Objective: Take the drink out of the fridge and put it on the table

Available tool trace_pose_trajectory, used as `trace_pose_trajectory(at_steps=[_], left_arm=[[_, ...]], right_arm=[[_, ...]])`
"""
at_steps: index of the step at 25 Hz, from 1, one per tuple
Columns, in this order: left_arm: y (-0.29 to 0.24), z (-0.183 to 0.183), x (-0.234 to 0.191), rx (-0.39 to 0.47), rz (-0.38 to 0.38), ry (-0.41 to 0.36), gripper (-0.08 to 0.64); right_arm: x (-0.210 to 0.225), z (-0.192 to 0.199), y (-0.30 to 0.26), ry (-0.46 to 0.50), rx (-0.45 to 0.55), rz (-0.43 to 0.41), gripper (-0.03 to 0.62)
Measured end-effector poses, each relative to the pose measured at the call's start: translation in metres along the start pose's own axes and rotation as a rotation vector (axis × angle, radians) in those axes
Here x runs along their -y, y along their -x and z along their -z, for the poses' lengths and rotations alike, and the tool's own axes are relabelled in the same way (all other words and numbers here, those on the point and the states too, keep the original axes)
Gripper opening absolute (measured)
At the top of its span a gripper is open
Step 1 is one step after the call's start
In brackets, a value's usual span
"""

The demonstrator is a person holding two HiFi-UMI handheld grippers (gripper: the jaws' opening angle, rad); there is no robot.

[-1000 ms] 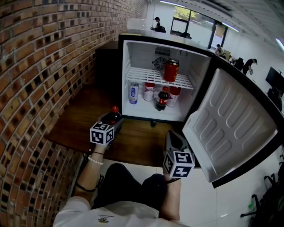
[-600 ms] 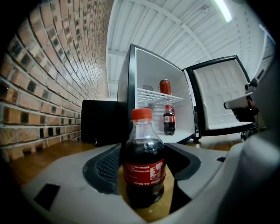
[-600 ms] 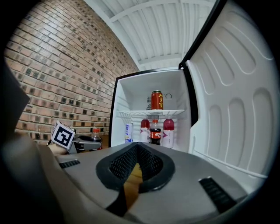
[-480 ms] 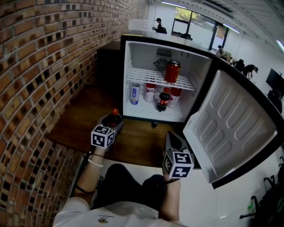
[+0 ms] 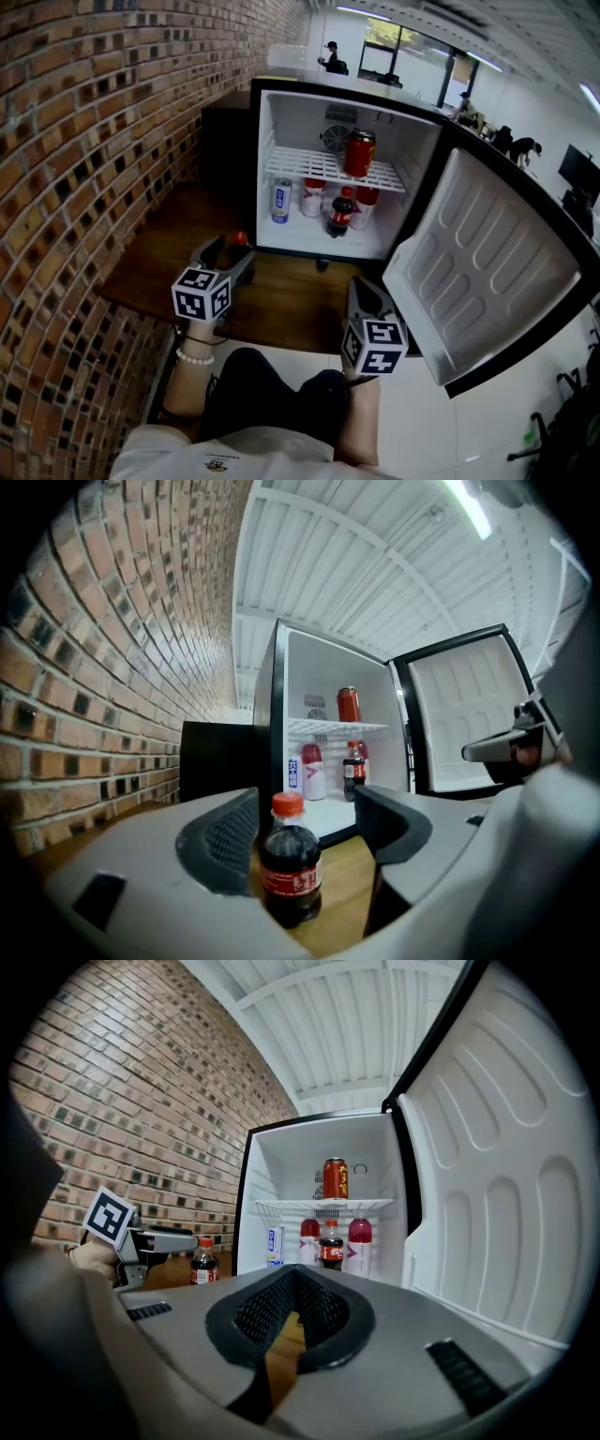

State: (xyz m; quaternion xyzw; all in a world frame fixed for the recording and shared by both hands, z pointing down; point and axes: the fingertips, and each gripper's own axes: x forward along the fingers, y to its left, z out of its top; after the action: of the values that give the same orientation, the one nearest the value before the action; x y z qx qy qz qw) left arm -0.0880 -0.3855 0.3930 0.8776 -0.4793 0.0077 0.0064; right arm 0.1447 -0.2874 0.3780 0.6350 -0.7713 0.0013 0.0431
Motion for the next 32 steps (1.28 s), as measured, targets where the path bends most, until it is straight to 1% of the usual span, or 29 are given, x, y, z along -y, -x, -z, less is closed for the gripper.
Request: trace_pose_trajectory(at_steps=[3,4,6,7,8,10,11,13,14,17,19,23,27,32], left_arm=[[0.006,-0.019,0.018,0.036,0.05,0.019,0.29],[0.008,-0.025,0.023,0.05,0.061,0.021,0.247],[0.011,-0.034,0.032,0.072,0.072,0.007,0.198],[0.01,-0.037,0.037,0.078,0.079,-0.002,0.162],[0.009,-0.039,0.042,0.08,0.092,-0.008,0.116],[0.006,-0.04,0.053,0.079,0.12,-0.012,0.098],[0.004,-0.04,0.058,0.077,0.13,-0.013,0.058],[0.0,-0.037,0.069,0.069,0.152,-0.007,0.033],[-0.002,-0.035,0.075,0.065,0.167,0.0,0.002],[-0.009,-0.03,0.095,0.055,0.211,0.016,0.002],[-0.013,-0.028,0.105,0.05,0.225,0.018,0.002],[-0.021,-0.023,0.12,0.039,0.224,0.016,0.002],[-0.024,-0.014,0.132,0.021,0.24,0.049,0.002],[-0.027,-0.014,0.135,0.016,0.22,0.019,0.002]], right_arm=[[-0.002,0.0,0.0,0.0,-0.006,-0.004,0.012],[-0.002,0.0,0.0,0.001,-0.006,-0.004,0.012],[-0.001,0.0,0.0,0.003,-0.006,-0.003,0.012],[-0.001,0.0,0.0,0.004,-0.006,-0.001,0.012],[0.0,-0.001,0.001,0.004,-0.006,0.001,0.012],[0.0,-0.002,0.001,0.006,-0.007,0.005,0.012],[0.0,-0.002,0.001,0.008,-0.005,0.006,0.012],[-0.001,-0.004,0.001,0.008,0.002,0.003,0.012],[-0.002,-0.005,0.001,0.006,0.006,0.001,0.012],[-0.004,-0.004,0.0,0.003,0.008,-0.005,0.012],[-0.005,-0.004,0.0,0.007,0.005,-0.003,0.012],[-0.004,-0.006,0.0,0.01,0.009,-0.003,0.012],[-0.006,-0.006,-0.001,0.014,0.001,-0.007,0.012],[-0.008,-0.005,-0.002,0.014,-0.003,-0.012,0.012]])
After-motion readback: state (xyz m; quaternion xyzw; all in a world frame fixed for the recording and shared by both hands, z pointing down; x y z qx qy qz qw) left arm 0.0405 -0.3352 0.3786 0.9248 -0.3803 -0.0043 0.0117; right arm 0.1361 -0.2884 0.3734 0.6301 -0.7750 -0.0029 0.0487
